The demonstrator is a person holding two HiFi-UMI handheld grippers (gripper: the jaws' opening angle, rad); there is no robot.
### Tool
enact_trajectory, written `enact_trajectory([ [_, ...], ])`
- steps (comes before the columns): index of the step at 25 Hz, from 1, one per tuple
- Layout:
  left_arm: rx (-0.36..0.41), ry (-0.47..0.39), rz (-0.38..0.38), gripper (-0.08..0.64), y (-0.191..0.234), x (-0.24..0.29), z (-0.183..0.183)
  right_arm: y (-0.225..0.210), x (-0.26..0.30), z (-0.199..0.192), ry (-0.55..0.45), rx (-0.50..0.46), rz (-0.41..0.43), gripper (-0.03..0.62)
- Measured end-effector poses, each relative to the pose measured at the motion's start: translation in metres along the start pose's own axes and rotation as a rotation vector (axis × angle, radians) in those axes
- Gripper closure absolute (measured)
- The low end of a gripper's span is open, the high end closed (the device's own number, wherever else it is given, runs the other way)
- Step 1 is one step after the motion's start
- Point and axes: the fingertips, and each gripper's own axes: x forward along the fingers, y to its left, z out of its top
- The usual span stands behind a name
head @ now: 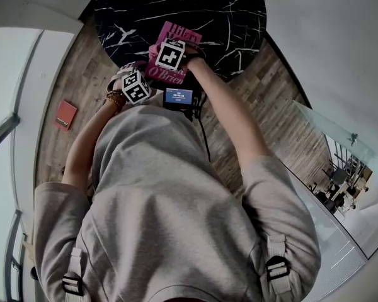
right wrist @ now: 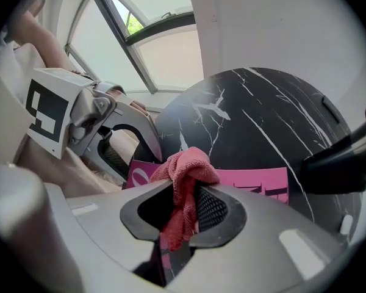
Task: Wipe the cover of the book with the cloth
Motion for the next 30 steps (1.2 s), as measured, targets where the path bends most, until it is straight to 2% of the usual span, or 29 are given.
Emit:
enact_trajectory([
  [7,-0.002,0.005,-0.007,0.284,0.001,0.003,-0.003,0.032,0.008,0.006,0.009,-0.048,0.089,0.497],
  [10,0.000,0.009,-0.010,0.284,0.000,0.004,-0.003,0.043,0.010,0.006,0.007,-0.073,0.097,0.497],
  [14,0.043,0.023,0.026,0.296,0.005,0.010,-0.009,0.052,0.013,0.010,-0.005,-0.048,0.112,0.498],
  [23,0.053,0.001,0.011,0.295,0.005,0.004,-0.003,0.061,0.017,0.013,-0.026,0.044,0.088,0.498],
  [26,0.025,-0.018,0.019,0.291,0.000,0.006,-0.007,0.064,0.017,0.011,-0.030,0.078,0.095,0.497],
  [30,-0.064,-0.040,0.023,0.293,-0.003,0.003,-0.007,0.065,0.015,0.012,-0.032,0.146,0.107,0.490],
])
